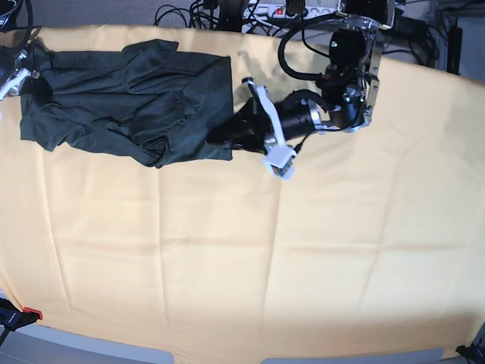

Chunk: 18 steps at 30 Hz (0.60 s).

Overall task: Fold the T-shirt properly
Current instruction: 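Fold the held end over the stack toward the left gripper with the right gripper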

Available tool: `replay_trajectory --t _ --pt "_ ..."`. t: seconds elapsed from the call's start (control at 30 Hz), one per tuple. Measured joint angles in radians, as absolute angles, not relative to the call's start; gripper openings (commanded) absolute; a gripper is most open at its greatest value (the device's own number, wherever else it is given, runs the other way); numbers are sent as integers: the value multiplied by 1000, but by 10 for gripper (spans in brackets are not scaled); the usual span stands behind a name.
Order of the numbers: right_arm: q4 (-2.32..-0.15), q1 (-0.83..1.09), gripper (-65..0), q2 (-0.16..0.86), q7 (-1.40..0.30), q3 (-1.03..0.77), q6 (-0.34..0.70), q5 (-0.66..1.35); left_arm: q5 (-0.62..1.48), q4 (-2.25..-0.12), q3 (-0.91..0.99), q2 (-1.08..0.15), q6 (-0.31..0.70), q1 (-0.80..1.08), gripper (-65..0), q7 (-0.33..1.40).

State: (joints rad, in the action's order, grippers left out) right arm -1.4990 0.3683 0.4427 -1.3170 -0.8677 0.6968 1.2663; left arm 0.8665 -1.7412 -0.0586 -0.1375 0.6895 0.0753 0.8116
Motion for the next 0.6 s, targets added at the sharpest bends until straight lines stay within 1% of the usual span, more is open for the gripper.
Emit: replay_trajectory --t 0.17,0.3,0.43,0.5,0.6 --pt "-1532 370 -650 492 -1317 -868 697 1198 852 -1741 16 -138 689 78 -606 838" --pt "-1668 372 -650 511 -1310 -878 696 1200 828 -1741 27 -145 690 78 -606 837" --pt "-1827 377 -650 467 -1312 -880 696 1200 823 -1741 27 -150 690 78 -606 838" --pt "-1898 377 -650 421 -1320 -880 696 1210 823 -1741 27 -149 690 78 -606 838" --pt "-2003 377 -650 351 -1340 -880 696 1285 823 -1741 27 -149 690 78 -606 838"
